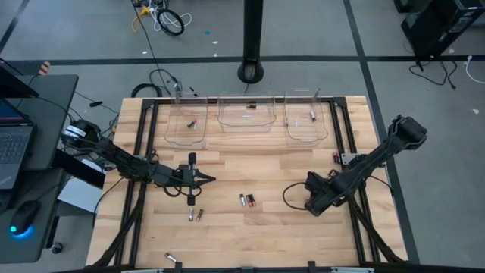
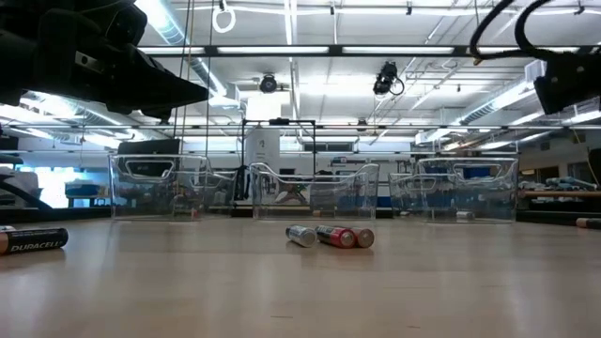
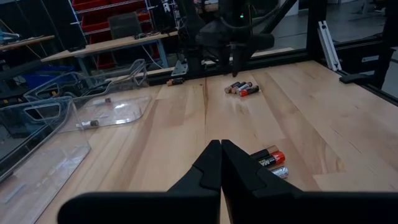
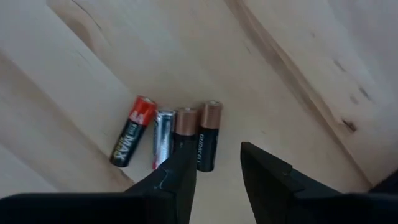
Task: Sort batteries
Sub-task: Put the black battery into the middle transparent bin
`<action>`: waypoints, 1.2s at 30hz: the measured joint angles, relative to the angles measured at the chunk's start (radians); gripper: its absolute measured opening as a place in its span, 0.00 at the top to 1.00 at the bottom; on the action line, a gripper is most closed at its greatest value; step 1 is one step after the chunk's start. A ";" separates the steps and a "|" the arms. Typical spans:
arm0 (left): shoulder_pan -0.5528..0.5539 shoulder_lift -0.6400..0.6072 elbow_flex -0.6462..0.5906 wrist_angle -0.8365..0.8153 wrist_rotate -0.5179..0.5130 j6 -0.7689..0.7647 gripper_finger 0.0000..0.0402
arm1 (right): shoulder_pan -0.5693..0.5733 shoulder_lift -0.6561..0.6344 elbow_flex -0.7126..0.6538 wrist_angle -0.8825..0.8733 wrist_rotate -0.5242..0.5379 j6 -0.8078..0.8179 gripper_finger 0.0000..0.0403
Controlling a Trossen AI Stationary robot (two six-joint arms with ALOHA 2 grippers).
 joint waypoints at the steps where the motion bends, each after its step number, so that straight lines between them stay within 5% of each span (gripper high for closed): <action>1: 0.000 0.000 0.000 0.000 0.000 0.000 0.98 | -0.001 -0.012 -0.022 0.024 -0.003 0.002 0.66; 8: 0.000 0.000 0.000 0.000 0.000 0.000 0.98 | -0.003 -0.074 -0.137 0.187 -0.010 0.018 0.66; 19: 0.000 0.000 0.000 0.000 -0.001 0.000 0.98 | -0.003 -0.070 -0.199 0.185 -0.010 0.036 0.68; 36: 0.000 0.000 0.000 0.000 -0.002 -0.022 0.98 | -0.003 -0.071 -0.213 0.199 -0.017 -0.053 0.85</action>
